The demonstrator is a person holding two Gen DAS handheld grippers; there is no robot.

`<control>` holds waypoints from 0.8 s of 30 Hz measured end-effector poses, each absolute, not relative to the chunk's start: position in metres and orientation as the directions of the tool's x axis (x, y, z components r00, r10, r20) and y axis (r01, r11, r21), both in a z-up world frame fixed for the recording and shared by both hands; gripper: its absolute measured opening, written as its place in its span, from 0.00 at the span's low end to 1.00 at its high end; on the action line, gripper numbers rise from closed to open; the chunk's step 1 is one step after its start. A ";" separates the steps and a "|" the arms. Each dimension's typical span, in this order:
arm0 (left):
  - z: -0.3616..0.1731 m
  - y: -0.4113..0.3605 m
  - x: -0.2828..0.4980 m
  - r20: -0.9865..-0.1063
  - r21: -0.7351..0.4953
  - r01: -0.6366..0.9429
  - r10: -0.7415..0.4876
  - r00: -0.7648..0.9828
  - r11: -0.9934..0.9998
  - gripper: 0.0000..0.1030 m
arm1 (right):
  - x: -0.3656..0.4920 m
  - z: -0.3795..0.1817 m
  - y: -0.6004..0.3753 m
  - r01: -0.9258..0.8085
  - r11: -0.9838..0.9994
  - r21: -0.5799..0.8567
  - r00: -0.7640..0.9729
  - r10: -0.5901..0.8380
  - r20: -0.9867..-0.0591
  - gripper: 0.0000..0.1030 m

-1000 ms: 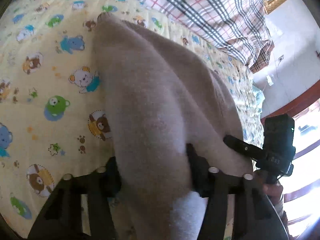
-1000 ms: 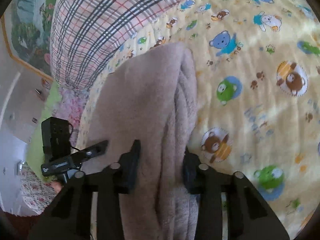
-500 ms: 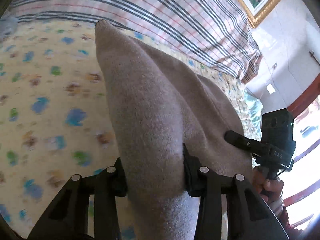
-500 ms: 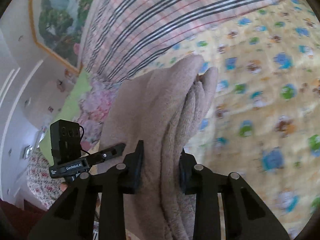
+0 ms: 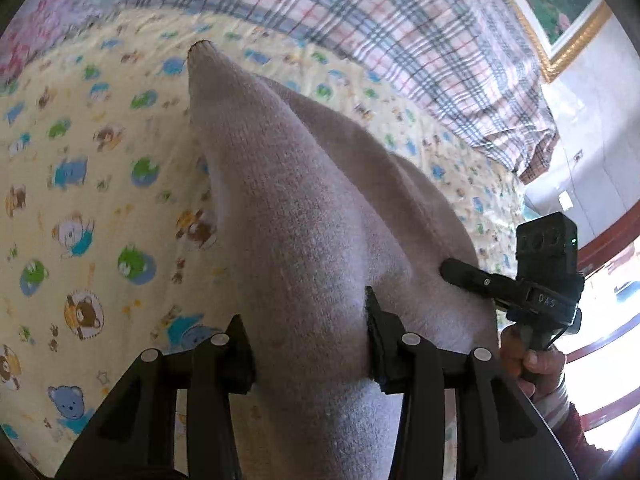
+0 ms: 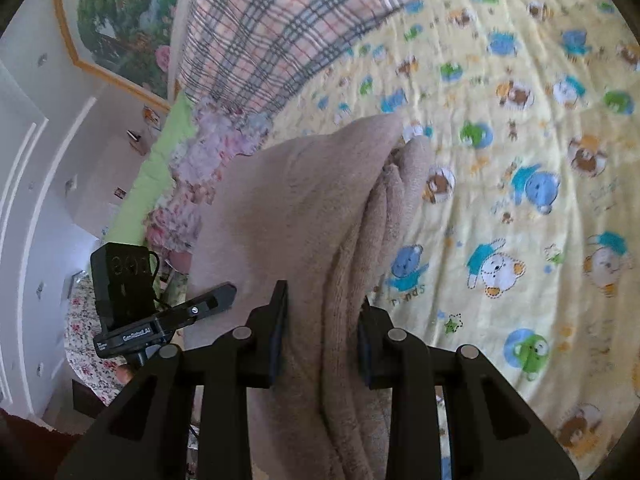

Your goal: Fold small clothes

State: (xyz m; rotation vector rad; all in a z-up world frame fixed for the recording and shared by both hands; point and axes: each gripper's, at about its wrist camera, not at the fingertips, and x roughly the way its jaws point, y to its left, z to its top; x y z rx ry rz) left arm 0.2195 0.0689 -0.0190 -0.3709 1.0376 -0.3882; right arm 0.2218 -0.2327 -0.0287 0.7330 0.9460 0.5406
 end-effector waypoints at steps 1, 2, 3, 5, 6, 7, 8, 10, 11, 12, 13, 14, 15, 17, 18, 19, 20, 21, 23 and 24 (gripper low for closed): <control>-0.024 0.073 0.219 -0.748 -0.480 0.129 -0.482 0.456 0.868 0.46 | 0.224 -0.034 -0.231 -0.091 0.654 0.751 0.482 0.688 -0.542 0.30; -0.029 0.076 0.219 -0.742 -0.488 0.128 -0.487 0.461 0.863 0.49 | 0.225 -0.036 -0.231 -0.088 0.662 0.744 0.481 0.683 -0.550 0.30; -0.033 0.078 0.220 -0.737 -0.492 0.128 -0.490 0.465 0.861 0.51 | 0.226 -0.038 -0.230 -0.084 0.669 0.738 0.479 0.677 -0.559 0.30; -0.040 0.081 0.220 -0.729 -0.497 0.127 -0.493 0.475 0.858 0.55 | 0.228 -0.043 -0.230 -0.081 0.686 0.723 0.475 0.665 -0.577 0.31; -0.043 0.080 0.221 -0.727 -0.498 0.126 -0.492 0.479 0.858 0.56 | 0.229 -0.045 -0.229 -0.082 0.698 0.711 0.473 0.655 -0.589 0.31; -0.047 0.082 0.222 -0.724 -0.502 0.123 -0.494 0.481 0.856 0.60 | 0.230 -0.049 -0.229 -0.082 0.707 0.703 0.470 0.649 -0.598 0.31; -0.049 0.083 0.222 -0.724 -0.506 0.117 -0.494 0.481 0.855 0.64 | 0.231 -0.052 -0.230 -0.081 0.712 0.698 0.468 0.645 -0.604 0.31; -0.051 0.083 0.224 -0.723 -0.513 0.104 -0.494 0.482 0.852 0.65 | 0.231 -0.058 -0.232 -0.074 0.706 0.704 0.469 0.648 -0.600 0.32; -0.051 0.082 0.224 -0.726 -0.510 0.099 -0.490 0.482 0.854 0.65 | 0.231 -0.058 -0.232 -0.072 0.702 0.709 0.470 0.650 -0.596 0.33; -0.048 0.081 0.223 -0.733 -0.503 0.091 -0.480 0.483 0.860 0.65 | 0.231 -0.058 -0.233 -0.068 0.699 0.711 0.471 0.651 -0.595 0.34; -0.046 0.080 0.222 -0.739 -0.494 0.085 -0.469 0.484 0.865 0.65 | 0.231 -0.058 -0.232 -0.063 0.699 0.712 0.470 0.651 -0.597 0.36; -0.043 0.079 0.221 -0.746 -0.483 0.078 -0.456 0.486 0.872 0.65 | 0.230 -0.056 -0.233 -0.056 0.702 0.710 0.469 0.647 -0.601 0.40; -0.038 0.076 0.219 -0.757 -0.462 0.067 -0.432 0.491 0.884 0.65 | 0.228 -0.054 -0.234 -0.050 0.707 0.705 0.472 0.639 -0.607 0.42; -0.027 0.074 0.212 -0.768 -0.421 0.059 -0.390 0.509 0.905 0.65 | 0.225 -0.046 -0.233 -0.045 0.726 0.686 0.486 0.616 -0.620 0.43; -0.022 0.074 0.207 -0.772 -0.400 0.056 -0.370 0.517 0.915 0.65 | 0.221 -0.041 -0.233 -0.042 0.738 0.674 0.496 0.601 -0.627 0.43; -0.016 0.073 0.202 -0.776 -0.378 0.053 -0.348 0.526 0.924 0.64 | 0.216 -0.033 -0.234 -0.038 0.755 0.655 0.512 0.577 -0.636 0.44; -0.010 0.072 0.195 -0.778 -0.362 0.050 -0.332 0.534 0.931 0.64 | 0.213 -0.028 -0.234 -0.037 0.764 0.644 0.522 0.564 -0.639 0.46; -0.005 0.072 0.189 -0.777 -0.352 0.050 -0.322 0.541 0.935 0.64 | 0.207 -0.019 -0.236 -0.036 0.779 0.626 0.543 0.541 -0.643 0.47; 0.004 0.072 0.175 -0.775 -0.323 0.044 -0.291 0.561 0.945 0.64 | 0.194 -0.006 -0.241 -0.036 0.793 0.608 0.580 0.512 -0.634 0.51; 0.008 0.073 0.166 -0.773 -0.312 0.039 -0.277 0.570 0.949 0.64 | 0.189 -0.001 -0.243 -0.038 0.794 0.607 0.594 0.507 -0.625 0.51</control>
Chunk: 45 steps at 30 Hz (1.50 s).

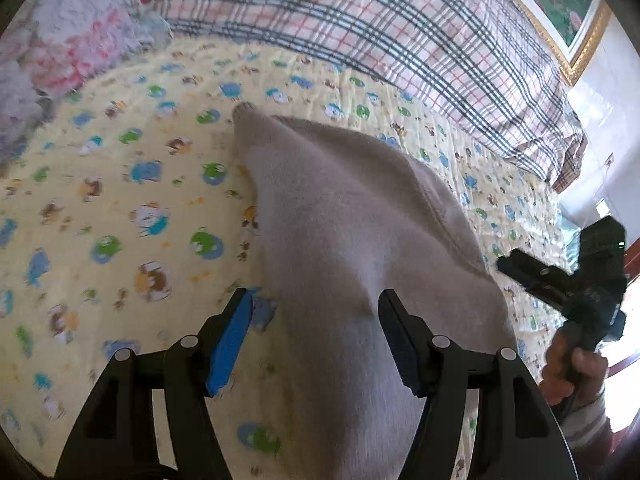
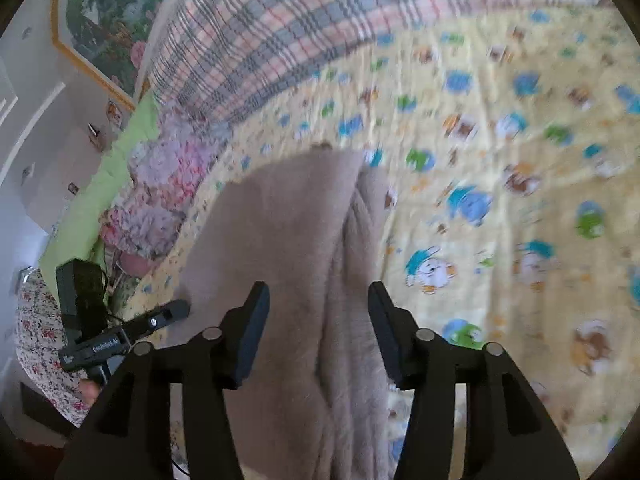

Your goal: Fold small clothes

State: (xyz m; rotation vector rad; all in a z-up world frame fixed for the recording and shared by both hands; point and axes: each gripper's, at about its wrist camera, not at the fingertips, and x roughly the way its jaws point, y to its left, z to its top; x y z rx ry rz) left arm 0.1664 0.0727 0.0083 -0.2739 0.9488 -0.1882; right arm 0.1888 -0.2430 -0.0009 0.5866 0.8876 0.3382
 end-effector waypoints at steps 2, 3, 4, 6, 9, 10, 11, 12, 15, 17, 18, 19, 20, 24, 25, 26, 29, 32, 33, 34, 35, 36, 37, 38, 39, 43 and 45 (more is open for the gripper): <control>0.013 0.076 0.150 -0.774 -0.288 0.026 -0.249 0.582 0.957 0.64 | 0.174 0.012 -0.246 -0.040 0.800 0.599 0.628 0.486 -0.608 0.51; 0.015 0.077 0.142 -0.775 -0.277 0.019 -0.236 0.586 0.961 0.64 | 0.167 0.018 -0.247 -0.040 0.807 0.589 0.641 0.473 -0.604 0.51; 0.015 0.078 0.134 -0.778 -0.263 0.010 -0.218 0.589 0.965 0.64 | 0.159 0.024 -0.247 -0.043 0.814 0.579 0.655 0.461 -0.599 0.51; 0.015 0.077 0.120 -0.781 -0.234 0.002 -0.189 0.595 0.972 0.64 | 0.144 0.034 -0.241 -0.059 0.827 0.559 0.674 0.446 -0.589 0.51; 0.010 0.074 0.107 -0.791 -0.198 -0.006 -0.156 0.591 0.980 0.64 | 0.127 0.042 -0.230 -0.080 0.845 0.528 0.687 0.431 -0.585 0.51; 0.008 0.074 0.103 -0.793 -0.200 -0.006 -0.158 0.588 0.980 0.64 | 0.122 0.044 -0.223 -0.093 0.850 0.519 0.688 0.432 -0.583 0.51; 0.007 0.073 0.101 -0.794 -0.202 -0.007 -0.159 0.587 0.979 0.64 | 0.118 0.044 -0.216 -0.105 0.851 0.514 0.688 0.436 -0.581 0.50; 0.005 0.073 0.100 -0.794 -0.201 -0.007 -0.159 0.587 0.980 0.64 | 0.115 0.043 -0.210 -0.115 0.851 0.513 0.685 0.442 -0.580 0.48; 0.003 0.071 0.097 -0.796 -0.199 0.000 -0.162 0.583 0.980 0.64 | 0.114 0.029 -0.189 -0.139 0.861 0.490 0.643 0.455 -0.617 0.40; 0.000 0.069 0.096 -0.797 -0.203 0.019 -0.177 0.577 0.979 0.64 | 0.113 0.016 -0.182 -0.134 0.873 0.469 0.616 0.444 -0.650 0.37; 0.000 0.067 0.095 -0.796 -0.206 0.031 -0.186 0.576 0.978 0.64 | 0.113 0.009 -0.179 -0.121 0.884 0.451 0.604 0.427 -0.673 0.37; -0.002 0.066 0.094 -0.796 -0.204 0.046 -0.193 0.574 0.978 0.64 | 0.113 0.001 -0.178 -0.098 0.901 0.422 0.590 0.394 -0.705 0.37; -0.005 0.064 0.094 -0.799 -0.193 0.050 -0.187 0.571 0.980 0.65 | 0.114 -0.006 -0.179 -0.075 0.915 0.396 0.579 0.364 -0.730 0.37; -0.021 0.059 0.096 -0.813 -0.156 0.058 -0.161 0.559 0.986 0.65 | 0.115 -0.022 -0.190 -0.042 0.912 0.408 0.564 0.359 -0.744 0.35; -0.026 0.058 0.097 -0.817 -0.146 0.054 -0.151 0.557 0.988 0.67 | 0.115 -0.023 -0.191 -0.043 0.914 0.402 0.564 0.354 -0.746 0.33; -0.030 0.059 0.098 -0.819 -0.145 0.049 -0.148 0.555 0.988 0.69 | 0.115 -0.023 -0.191 -0.044 0.917 0.396 0.563 0.350 -0.748 0.32; -0.036 0.064 0.100 -0.818 -0.154 0.039 -0.150 0.556 0.987 0.71 | 0.115 -0.027 -0.191 -0.045 0.920 0.389 0.567 0.344 -0.749 0.32; -0.032 0.066 0.097 -0.813 -0.158 0.037 -0.151 0.563 0.987 0.71 | 0.111 -0.024 -0.189 -0.038 0.913 0.407 0.577 0.353 -0.736 0.33; -0.029 0.065 0.094 -0.809 -0.153 0.039 -0.148 0.569 0.987 0.71 | 0.109 -0.021 -0.188 -0.038 0.910 0.413 0.581 0.357 -0.731 0.34; -0.027 0.065 0.092 -0.806 -0.146 0.041 -0.143 0.575 0.988 0.71 | 0.107 -0.018 -0.188 -0.039 0.909 0.415 0.584 0.358 -0.729 0.34; -0.023 0.063 0.090 -0.801 -0.137 0.041 -0.135 0.584 0.990 0.71 | 0.104 -0.014 -0.186 -0.041 0.910 0.412 0.589 0.355 -0.726 0.34; -0.021 0.062 0.087 -0.795 -0.132 0.041 -0.131 0.592 0.990 0.70 | 0.102 -0.011 -0.185 -0.042 0.911 0.410 0.592 0.353 -0.725 0.34; -0.019 0.062 0.085 -0.792 -0.130 0.043 -0.130 0.596 0.991 0.70 | 0.099 -0.007 -0.184 -0.047 0.912 0.407 0.596 0.353 -0.721 0.34; -0.017 0.061 0.082 -0.789 -0.125 0.042 -0.125 0.601 0.991 0.70 | 0.097 -0.004 -0.183 -0.051 0.913 0.404 0.600 0.352 -0.718 0.34; -0.015 0.059 0.079 -0.787 -0.121 0.042 -0.121 0.605 0.992 0.70 | 0.094 0.000 -0.182 -0.056 0.915 0.400 0.606 0.349 -0.714 0.34; -0.008 0.054 0.064 -0.776 -0.123 0.048 -0.126 0.618 0.991 0.70 | 0.081 0.014 -0.178 -0.066 0.919 0.388 0.632 0.340 -0.696 0.40; -0.006 0.054 0.057 -0.772 -0.123 0.045 -0.124 0.623 0.991 0.70 | 0.073 0.019 -0.176 -0.070 0.919 0.387 0.643 0.339 -0.687 0.43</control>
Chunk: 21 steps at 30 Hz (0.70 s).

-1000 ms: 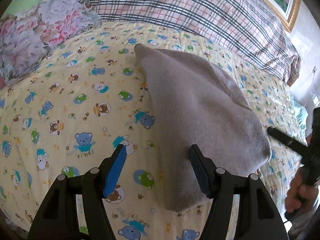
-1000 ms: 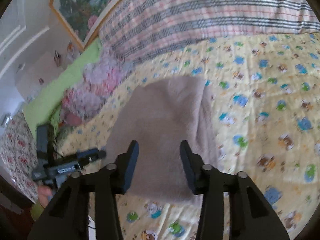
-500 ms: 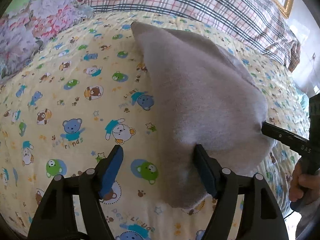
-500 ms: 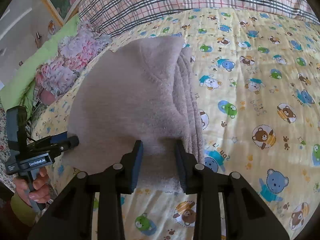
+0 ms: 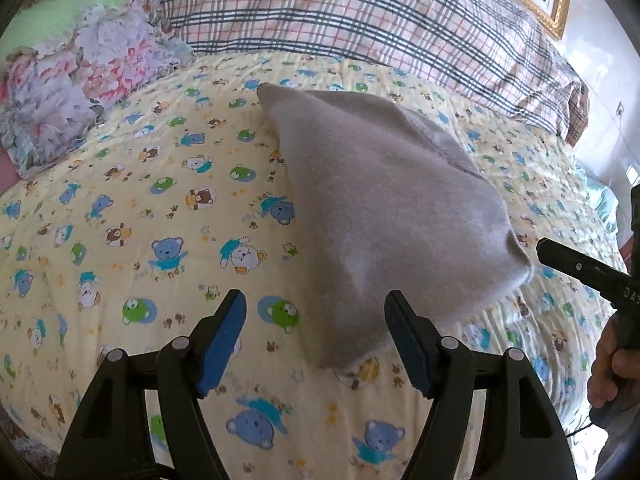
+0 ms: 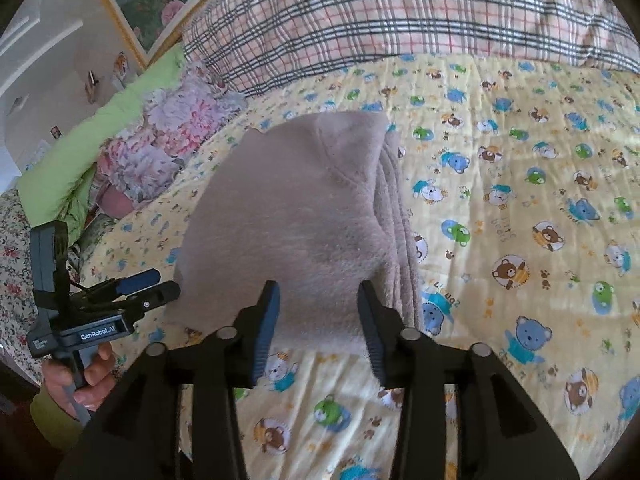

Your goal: Fold small clothes

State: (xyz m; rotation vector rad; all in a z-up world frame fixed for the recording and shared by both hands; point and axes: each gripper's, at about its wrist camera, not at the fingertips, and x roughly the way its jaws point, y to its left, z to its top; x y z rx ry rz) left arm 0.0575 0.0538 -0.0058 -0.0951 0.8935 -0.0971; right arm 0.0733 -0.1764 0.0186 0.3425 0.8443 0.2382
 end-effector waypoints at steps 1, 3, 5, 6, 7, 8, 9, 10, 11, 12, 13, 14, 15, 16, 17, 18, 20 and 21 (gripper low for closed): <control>-0.004 0.053 0.054 -0.770 -0.125 0.044 -0.125 0.626 0.991 0.70 | 0.070 0.020 -0.176 -0.071 0.919 0.388 0.647 0.338 -0.684 0.43; -0.002 0.052 0.046 -0.766 -0.126 0.044 -0.125 0.631 0.991 0.71 | 0.063 0.021 -0.175 -0.067 0.918 0.392 0.650 0.338 -0.680 0.43; 0.000 0.050 0.038 -0.762 -0.112 0.037 -0.110 0.638 0.993 0.73 | 0.055 0.023 -0.174 -0.066 0.916 0.396 0.655 0.339 -0.675 0.44; 0.000 0.049 0.035 -0.761 -0.105 0.036 -0.104 0.640 0.994 0.74 | 0.052 0.023 -0.174 -0.063 0.916 0.397 0.657 0.338 -0.674 0.44; 0.000 0.049 0.032 -0.761 -0.101 0.033 -0.099 0.641 0.994 0.75 | 0.048 0.023 -0.173 -0.061 0.916 0.397 0.657 0.336 -0.675 0.44; -0.001 0.048 0.029 -0.762 -0.096 0.030 -0.093 0.641 0.995 0.75 | 0.044 0.023 -0.173 -0.062 0.916 0.397 0.658 0.336 -0.674 0.45; -0.001 0.048 0.027 -0.763 -0.093 0.029 -0.090 0.640 0.995 0.75 | 0.041 0.023 -0.173 -0.061 0.916 0.395 0.659 0.335 -0.673 0.46; -0.002 0.047 0.025 -0.765 -0.089 0.029 -0.087 0.639 0.996 0.76 | 0.037 0.023 -0.173 -0.059 0.919 0.390 0.661 0.328 -0.674 0.47; -0.003 0.046 0.023 -0.767 -0.085 0.025 -0.082 0.636 0.996 0.76 | 0.033 0.022 -0.172 -0.057 0.920 0.387 0.663 0.325 -0.674 0.49; -0.004 0.045 0.020 -0.769 -0.081 0.022 -0.077 0.634 0.996 0.76 | 0.030 0.022 -0.172 -0.056 0.921 0.386 0.665 0.323 -0.673 0.49; -0.005 0.044 0.018 -0.771 -0.076 0.020 -0.072 0.633 0.997 0.76 | 0.027 0.021 -0.172 -0.054 0.920 0.389 0.666 0.323 -0.673 0.49; -0.006 0.043 0.016 -0.771 -0.070 0.020 -0.066 0.634 0.997 0.76 | 0.025 0.021 -0.173 -0.052 0.919 0.391 0.665 0.324 -0.673 0.49; -0.006 0.042 0.013 -0.771 -0.063 0.018 -0.060 0.634 0.998 0.76 | 0.022 0.020 -0.173 -0.047 0.918 0.394 0.667 0.322 -0.672 0.49; -0.007 0.041 0.011 -0.773 -0.055 0.013 -0.051 0.633 0.998 0.77 | 0.019 0.020 -0.173 -0.046 0.918 0.394 0.669 0.322 -0.671 0.50; -0.007 0.041 0.009 -0.775 -0.050 0.012 -0.047 0.631 0.999 0.79 | 0.016 0.019 -0.173 -0.044 0.918 0.394 0.671 0.320 -0.669 0.50; -0.008 0.041 0.008 -0.776 -0.047 0.013 -0.044 0.629 0.999 0.79 | 0.014 0.019 -0.173 -0.044 0.918 0.395 0.671 0.320 -0.669 0.50; -0.009 0.041 0.006 -0.779 -0.037 0.008 -0.034 0.626 0.999 0.79 | 0.011 0.017 -0.173 -0.042 0.916 0.400 0.670 0.322 -0.669 0.52; -0.009 0.040 0.006 -0.780 -0.029 0.008 -0.027 0.626 1.000 0.79 | 0.010 0.016 -0.173 -0.040 0.916 0.398 0.668 0.321 -0.671 0.52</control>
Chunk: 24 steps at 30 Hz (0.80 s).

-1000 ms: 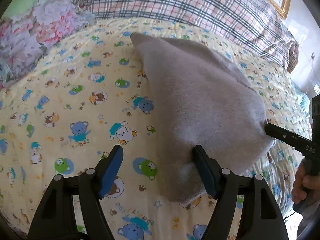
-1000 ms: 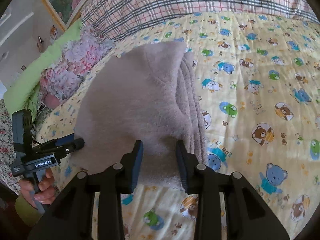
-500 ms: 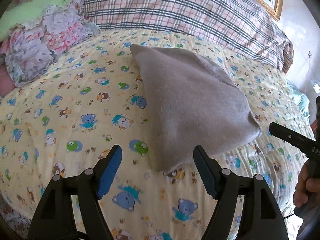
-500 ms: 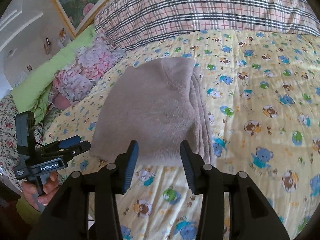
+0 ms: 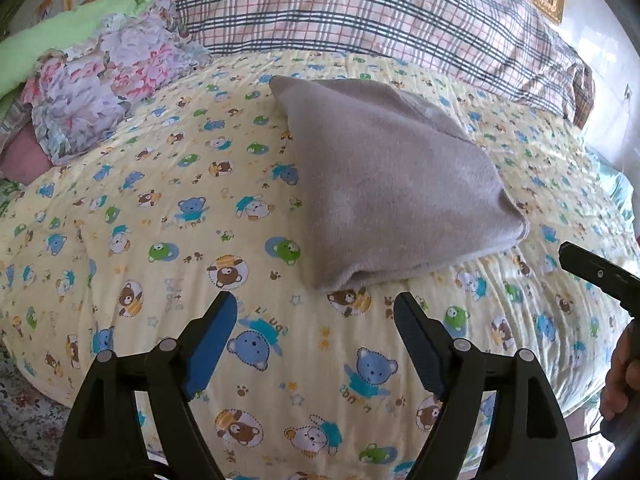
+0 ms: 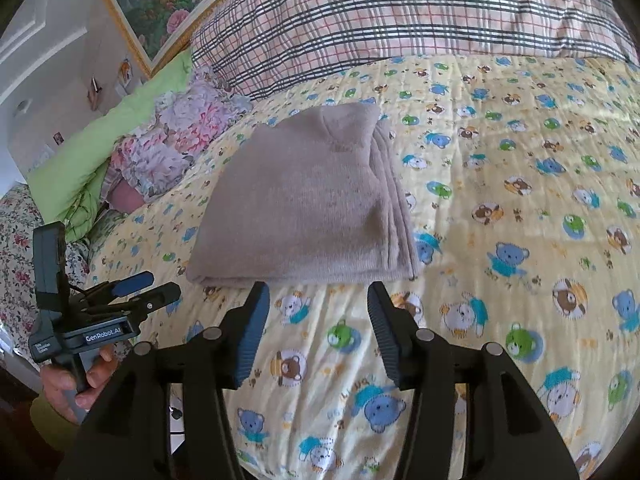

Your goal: Fold small clothes

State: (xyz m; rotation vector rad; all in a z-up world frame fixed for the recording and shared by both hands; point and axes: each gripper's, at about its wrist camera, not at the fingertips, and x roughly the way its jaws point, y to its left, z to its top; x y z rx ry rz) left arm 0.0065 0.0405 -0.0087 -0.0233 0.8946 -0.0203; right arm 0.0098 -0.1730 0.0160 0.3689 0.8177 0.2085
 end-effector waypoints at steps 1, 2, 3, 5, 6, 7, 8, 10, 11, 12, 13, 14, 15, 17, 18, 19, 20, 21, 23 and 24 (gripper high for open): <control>-0.008 0.040 0.007 -0.779 -0.023 0.008 -0.023 0.627 1.000 0.79 | 0.009 0.015 -0.173 -0.038 0.918 0.395 0.667 0.318 -0.674 0.53; -0.008 0.041 0.007 -0.778 -0.016 0.006 -0.017 0.628 1.000 0.79 | 0.009 0.015 -0.173 -0.036 0.918 0.396 0.667 0.317 -0.674 0.53; -0.007 0.040 0.008 -0.777 -0.009 0.004 -0.010 0.630 1.000 0.79 | 0.009 0.014 -0.174 -0.033 0.917 0.398 0.667 0.317 -0.674 0.53; -0.005 0.040 0.009 -0.775 0.000 0.004 -0.002 0.632 1.000 0.79 | 0.010 0.014 -0.176 -0.024 0.915 0.402 0.669 0.313 -0.674 0.54; -0.005 0.040 0.011 -0.774 0.005 0.001 0.003 0.633 1.000 0.79 | 0.011 0.014 -0.176 -0.021 0.915 0.404 0.671 0.312 -0.672 0.54; -0.004 0.040 0.012 -0.773 0.012 -0.001 0.010 0.634 1.000 0.79 | 0.011 0.014 -0.177 -0.017 0.914 0.406 0.674 0.311 -0.671 0.54; -0.003 0.040 0.014 -0.773 0.014 -0.002 0.012 0.634 1.000 0.80 | 0.012 0.015 -0.177 -0.015 0.914 0.406 0.675 0.309 -0.670 0.55; 0.000 0.040 0.020 -0.772 0.009 0.003 0.005 0.635 1.000 0.80 | 0.016 0.017 -0.177 -0.015 0.914 0.405 0.678 0.307 -0.668 0.58; 0.002 0.041 0.024 -0.771 0.004 0.003 0.001 0.636 1.000 0.80 | 0.019 0.018 -0.178 -0.016 0.915 0.402 0.680 0.305 -0.667 0.59; 0.005 0.042 0.030 -0.772 -0.001 0.000 -0.001 0.636 1.000 0.80 | 0.022 0.019 -0.178 -0.017 0.916 0.401 0.682 0.304 -0.666 0.59; 0.008 0.044 0.036 -0.771 -0.009 -0.004 -0.004 0.637 1.000 0.80 | 0.028 0.022 -0.179 -0.019 0.918 0.395 0.686 0.300 -0.663 0.59; 0.014 0.045 0.044 -0.765 -0.017 -0.008 -0.008 0.644 1.000 0.80 | 0.034 0.024 -0.180 -0.015 0.922 0.388 0.690 0.290 -0.663 0.59; 0.017 0.046 0.048 -0.760 -0.021 -0.010 -0.009 0.649 1.000 0.80 | 0.041 0.027 -0.181 -0.005 0.925 0.380 0.694 0.276 -0.665 0.59; 0.026 0.048 0.064 -0.749 -0.020 -0.016 -0.004 0.663 1.000 0.80 | 0.053 0.032 -0.185 0.007 0.925 0.379 0.703 0.265 -0.660 0.59; 0.029 0.049 0.072 -0.746 -0.014 -0.024 0.005 0.666 1.000 0.80 | 0.060 0.034 -0.188 0.007 0.923 0.385 0.710 0.267 -0.652 0.59; 0.030 0.050 0.083 -0.746 -0.009 -0.030 0.013 0.665 0.999 0.80 | 0.069 0.037 -0.190 0.008 0.922 0.387 0.716 0.265 -0.646 0.59; 0.029 0.051 0.096 -0.752 -0.010 -0.034 0.015 0.659 0.999 0.80 | 0.079 0.038 -0.191 0.014 0.924 0.382 0.717 0.257 -0.647 0.59; 0.028 0.053 0.107 -0.760 -0.012 -0.046 0.020 0.650 0.999 0.80 | 0.086 0.038 -0.193 0.019 0.925 0.380 0.717 0.253 -0.650 0.59; 0.023 0.060 0.133 -0.780 -0.049 -0.065 0.003 0.625 0.997 0.80 | 0.107 0.036 -0.195 0.031 0.923 0.383 0.711 0.248 -0.658 0.59; 0.021 0.064 0.143 -0.788 -0.074 -0.073 -0.013 0.615 0.995 0.80 | 0.116 0.035 -0.196 0.036 0.922 0.384 0.709 0.248 -0.661 0.59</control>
